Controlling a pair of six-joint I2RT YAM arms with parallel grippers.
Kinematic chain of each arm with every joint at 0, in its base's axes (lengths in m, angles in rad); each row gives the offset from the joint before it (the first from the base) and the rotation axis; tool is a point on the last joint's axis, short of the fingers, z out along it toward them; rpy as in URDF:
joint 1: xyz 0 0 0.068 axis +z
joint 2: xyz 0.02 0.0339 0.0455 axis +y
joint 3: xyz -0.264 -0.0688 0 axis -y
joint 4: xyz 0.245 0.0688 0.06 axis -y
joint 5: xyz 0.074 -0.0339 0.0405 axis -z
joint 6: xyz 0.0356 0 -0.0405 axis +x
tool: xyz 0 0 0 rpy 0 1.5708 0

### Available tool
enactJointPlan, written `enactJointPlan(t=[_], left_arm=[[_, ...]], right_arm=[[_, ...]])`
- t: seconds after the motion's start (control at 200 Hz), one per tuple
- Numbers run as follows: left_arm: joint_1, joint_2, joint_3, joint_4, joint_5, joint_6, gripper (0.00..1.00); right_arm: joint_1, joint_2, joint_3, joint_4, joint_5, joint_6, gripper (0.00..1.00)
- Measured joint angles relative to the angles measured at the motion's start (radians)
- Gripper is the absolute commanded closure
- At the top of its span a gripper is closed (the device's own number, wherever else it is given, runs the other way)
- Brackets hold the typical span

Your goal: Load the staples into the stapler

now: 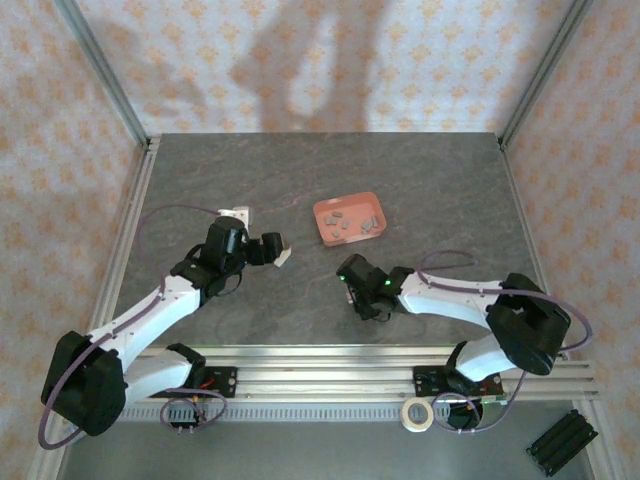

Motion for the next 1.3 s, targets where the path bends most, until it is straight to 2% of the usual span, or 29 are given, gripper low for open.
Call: enactJointPlan(t=[0.676, 0.851, 1.086, 1.301], left_arm=[[0.000, -0.064, -0.043, -0.008, -0.045, -0.001, 0.14], [0.000, -0.064, -0.047, -0.006, -0.037, -0.002, 0.15], [0.000, -0.067, -0.105, 0.061, 0.074, -0.006, 0.16], [0.000, -0.086, -0.229, 0.291, 0.245, -0.021, 0.20]], right_arm=[[0.000, 0.050, 0.000, 0.047, -0.049, 0.000, 0.68], [0.000, 0.049, -0.002, 0.087, -0.036, 0.000, 0.71], [0.000, -0.005, -0.086, 0.237, 0.034, 0.000, 0.72], [0.000, -0.061, -0.159, 0.439, 0.068, -0.005, 0.77]])
